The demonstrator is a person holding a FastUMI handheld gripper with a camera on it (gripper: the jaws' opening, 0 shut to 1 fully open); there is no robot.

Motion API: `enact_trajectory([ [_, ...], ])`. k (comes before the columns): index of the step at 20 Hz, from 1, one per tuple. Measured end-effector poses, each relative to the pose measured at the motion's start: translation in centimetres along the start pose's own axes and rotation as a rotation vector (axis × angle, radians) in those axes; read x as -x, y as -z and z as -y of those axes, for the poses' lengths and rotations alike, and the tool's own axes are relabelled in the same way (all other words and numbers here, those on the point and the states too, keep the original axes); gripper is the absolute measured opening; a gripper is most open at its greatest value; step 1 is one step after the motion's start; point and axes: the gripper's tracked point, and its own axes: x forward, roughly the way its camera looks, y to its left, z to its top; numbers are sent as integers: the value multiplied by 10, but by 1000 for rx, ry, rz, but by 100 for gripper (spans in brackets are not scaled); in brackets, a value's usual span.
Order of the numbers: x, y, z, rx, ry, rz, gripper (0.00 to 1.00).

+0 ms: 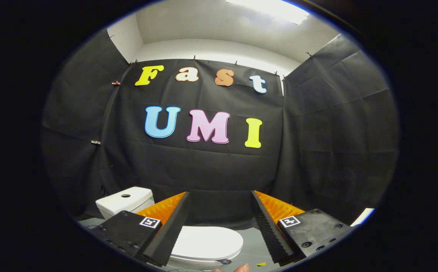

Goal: Open the toilet lid.

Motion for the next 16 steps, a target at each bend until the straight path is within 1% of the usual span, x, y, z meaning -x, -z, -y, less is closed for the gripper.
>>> enact_trajectory([
  [4,-7,55,6,25,7,-56,98],
  [7,-13,93,11,9,9,-109,98],
  [10,-16,127,14,-10,3,-135,98],
  [14,-20,164,12,-35,-24,-172,99],
  [16,-21,183,10,-75,-45,-207,98],
])
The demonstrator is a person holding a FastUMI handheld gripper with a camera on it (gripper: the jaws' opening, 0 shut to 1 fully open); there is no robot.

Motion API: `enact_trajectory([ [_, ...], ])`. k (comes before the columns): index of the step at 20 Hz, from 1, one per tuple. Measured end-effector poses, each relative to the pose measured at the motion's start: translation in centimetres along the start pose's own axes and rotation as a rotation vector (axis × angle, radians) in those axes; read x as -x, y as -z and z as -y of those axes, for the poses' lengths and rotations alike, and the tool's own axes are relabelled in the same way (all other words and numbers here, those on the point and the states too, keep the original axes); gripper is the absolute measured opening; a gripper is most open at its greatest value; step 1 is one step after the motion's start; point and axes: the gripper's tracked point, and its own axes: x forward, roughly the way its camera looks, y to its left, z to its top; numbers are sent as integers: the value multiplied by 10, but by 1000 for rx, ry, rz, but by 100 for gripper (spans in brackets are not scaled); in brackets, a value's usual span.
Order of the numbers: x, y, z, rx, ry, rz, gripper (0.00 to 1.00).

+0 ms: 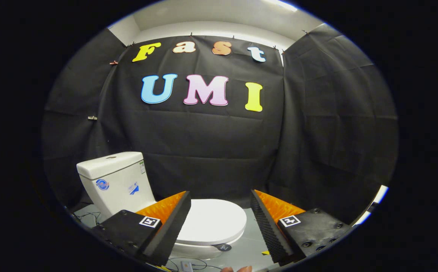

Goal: Open the toilet lid.

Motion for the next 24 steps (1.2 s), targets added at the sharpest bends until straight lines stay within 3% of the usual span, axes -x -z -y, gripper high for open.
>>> enact_trajectory([
  [6,-18,59,7,-174,-62,-140,100],
  [10,-28,108,25,-285,-57,-252,99],
  [24,-54,278,53,-881,-26,-663,99],
])
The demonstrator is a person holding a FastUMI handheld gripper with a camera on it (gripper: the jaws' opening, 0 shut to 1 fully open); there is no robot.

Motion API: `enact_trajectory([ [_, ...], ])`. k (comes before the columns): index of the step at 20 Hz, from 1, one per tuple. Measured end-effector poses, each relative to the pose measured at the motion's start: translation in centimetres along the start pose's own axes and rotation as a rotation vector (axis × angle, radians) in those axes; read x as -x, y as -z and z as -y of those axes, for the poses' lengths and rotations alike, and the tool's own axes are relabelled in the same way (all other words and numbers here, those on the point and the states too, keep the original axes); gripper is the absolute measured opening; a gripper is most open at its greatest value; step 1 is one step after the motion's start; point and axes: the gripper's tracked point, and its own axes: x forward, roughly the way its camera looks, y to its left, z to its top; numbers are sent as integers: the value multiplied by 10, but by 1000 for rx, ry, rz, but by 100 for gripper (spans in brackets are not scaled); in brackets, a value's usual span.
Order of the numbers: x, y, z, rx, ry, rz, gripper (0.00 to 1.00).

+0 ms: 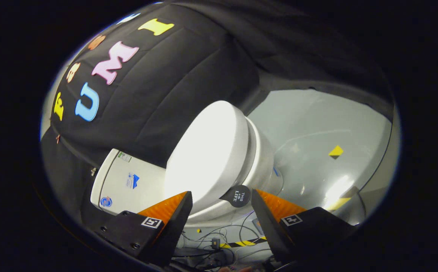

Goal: Open the toilet lid.

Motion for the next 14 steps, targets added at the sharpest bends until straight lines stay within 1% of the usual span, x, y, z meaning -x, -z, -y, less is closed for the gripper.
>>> enact_trajectory([
  [3,-18,9,16,-77,5,-66,98],
  [6,-32,13,19,-135,-3,-113,95],
  [7,-35,12,18,-154,-14,-117,83],
  [8,-39,10,16,-167,-27,-121,78],
  [9,-36,17,15,-182,-32,-127,71],
  [10,-41,12,15,-192,-35,-140,63],
  [11,-46,19,19,-182,-25,-160,56],
  [12,-56,28,22,-198,-23,-186,48],
  [13,-48,21,22,-211,-34,-186,23],
  [14,-37,15,19,-221,-58,-179,21],
])
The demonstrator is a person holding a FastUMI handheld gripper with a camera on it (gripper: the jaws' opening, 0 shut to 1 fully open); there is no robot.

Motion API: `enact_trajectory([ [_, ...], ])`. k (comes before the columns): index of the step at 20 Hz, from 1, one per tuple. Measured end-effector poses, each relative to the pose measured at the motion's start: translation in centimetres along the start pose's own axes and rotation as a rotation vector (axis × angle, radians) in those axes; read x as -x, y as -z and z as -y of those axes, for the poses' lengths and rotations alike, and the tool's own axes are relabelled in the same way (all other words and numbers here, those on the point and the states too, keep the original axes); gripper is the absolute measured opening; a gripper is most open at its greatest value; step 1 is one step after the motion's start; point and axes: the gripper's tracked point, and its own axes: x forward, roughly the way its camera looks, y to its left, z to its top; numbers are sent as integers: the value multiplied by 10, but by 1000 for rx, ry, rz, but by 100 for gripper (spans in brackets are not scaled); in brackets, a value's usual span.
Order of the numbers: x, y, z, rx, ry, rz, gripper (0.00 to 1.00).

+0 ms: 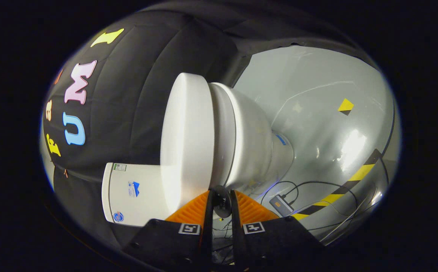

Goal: Open the toilet lid.

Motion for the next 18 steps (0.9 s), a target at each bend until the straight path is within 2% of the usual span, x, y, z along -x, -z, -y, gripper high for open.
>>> enact_trajectory([
  [6,-1,0,-14,1,-104,5,10],
  [8,-1,1,-14,13,-115,15,10],
  [11,3,-2,-14,-55,-164,3,10],
  [18,-4,3,-12,14,-90,-28,10],
])
